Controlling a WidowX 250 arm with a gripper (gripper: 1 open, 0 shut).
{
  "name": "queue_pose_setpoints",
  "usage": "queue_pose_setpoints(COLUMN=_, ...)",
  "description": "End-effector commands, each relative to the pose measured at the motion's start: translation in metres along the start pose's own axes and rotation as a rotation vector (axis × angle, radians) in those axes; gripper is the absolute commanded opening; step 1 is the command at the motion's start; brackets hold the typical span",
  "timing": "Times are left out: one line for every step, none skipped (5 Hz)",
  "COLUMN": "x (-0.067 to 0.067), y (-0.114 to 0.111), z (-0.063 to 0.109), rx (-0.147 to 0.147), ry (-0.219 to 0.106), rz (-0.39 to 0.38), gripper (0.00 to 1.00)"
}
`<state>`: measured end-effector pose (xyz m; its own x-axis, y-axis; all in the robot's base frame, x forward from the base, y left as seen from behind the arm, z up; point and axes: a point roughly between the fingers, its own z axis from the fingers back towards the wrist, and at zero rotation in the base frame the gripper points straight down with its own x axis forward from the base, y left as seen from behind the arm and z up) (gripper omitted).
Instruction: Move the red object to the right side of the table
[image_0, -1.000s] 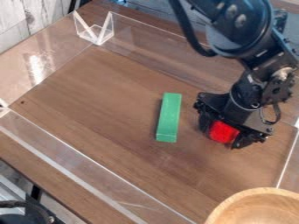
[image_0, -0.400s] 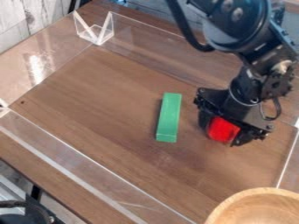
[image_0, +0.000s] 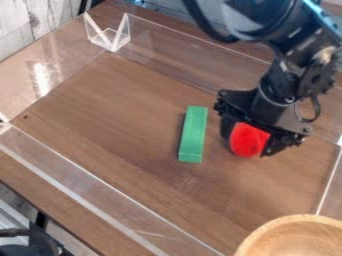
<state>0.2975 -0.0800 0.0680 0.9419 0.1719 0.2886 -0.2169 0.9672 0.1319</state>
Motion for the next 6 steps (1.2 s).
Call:
queue_pose_setpoints(x=0.013, y=-0.002, z=0.016, rx=-0.063, ry=-0.054, rz=0.004, gripper=1.0)
queue_pose_setpoints(x=0.011, y=-0.001, z=0.009, rx=-0.076, ry=-0.048, rz=-0.015, gripper=1.0)
queue_pose_setpoints(x=0.008, y=-0.007, z=0.006, rx=-0.083, ry=-0.041, rz=-0.017, gripper=1.0)
queue_pose_setpoints(x=0.005, y=-0.012, z=0.004, rx=-0.09, ry=-0.034, rz=-0.02, gripper=1.0)
queue_pose_setpoints(x=0.007, y=-0.014, z=0.005, rx=-0.101, ry=-0.029, rz=-0.044, gripper=1.0)
queue_pose_setpoints(x=0.009, y=-0.015, z=0.005, rx=-0.109, ry=-0.023, rz=-0.068, gripper=1.0)
